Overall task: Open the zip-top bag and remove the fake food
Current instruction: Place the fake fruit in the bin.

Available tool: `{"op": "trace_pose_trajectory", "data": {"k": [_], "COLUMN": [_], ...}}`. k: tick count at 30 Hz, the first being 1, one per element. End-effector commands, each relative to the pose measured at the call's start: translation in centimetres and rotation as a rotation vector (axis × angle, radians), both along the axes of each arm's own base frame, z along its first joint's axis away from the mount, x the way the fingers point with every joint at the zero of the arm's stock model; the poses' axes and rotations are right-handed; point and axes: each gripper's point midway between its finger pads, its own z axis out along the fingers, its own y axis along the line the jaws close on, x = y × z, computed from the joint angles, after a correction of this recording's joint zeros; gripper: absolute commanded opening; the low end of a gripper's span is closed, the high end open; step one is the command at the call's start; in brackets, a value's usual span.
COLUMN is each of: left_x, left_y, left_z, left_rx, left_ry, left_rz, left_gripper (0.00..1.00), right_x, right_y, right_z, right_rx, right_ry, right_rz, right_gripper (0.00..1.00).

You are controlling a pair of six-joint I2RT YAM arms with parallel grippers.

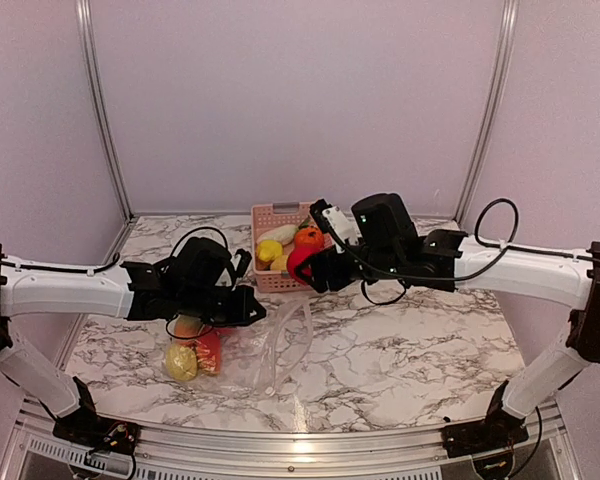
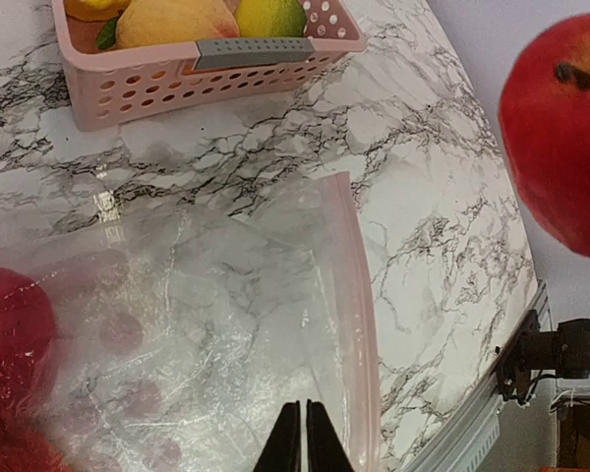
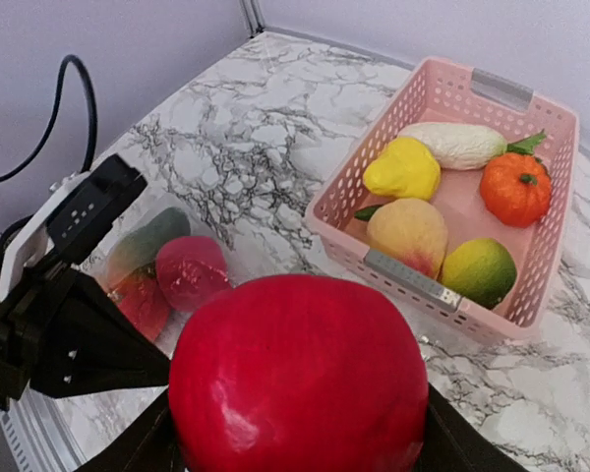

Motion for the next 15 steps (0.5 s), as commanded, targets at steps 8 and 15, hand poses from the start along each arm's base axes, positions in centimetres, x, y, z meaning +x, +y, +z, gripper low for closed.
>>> {"op": "trace_pose_trajectory", "data": {"k": [8, 15], "left_x": [-0.3, -0.9], "left_y": [3.0, 5.3], "left_z": [3.2, 4.1], "left_rx": [-0.022, -0.028], "left_ry": [-0.054, -0.077], "left_rz": [0.082, 0.144], "left_gripper": [0.04, 0.04], "right_x": [16.1, 22.7], "right_y": [1.2, 0.5], "right_z": [-2.5, -6.3], "right_rx": [0.012, 0.001], "right_ry": [-0.039, 0.008], "right_rz": [-0.186, -0.256], "right_gripper": [0.5, 0.49]}}
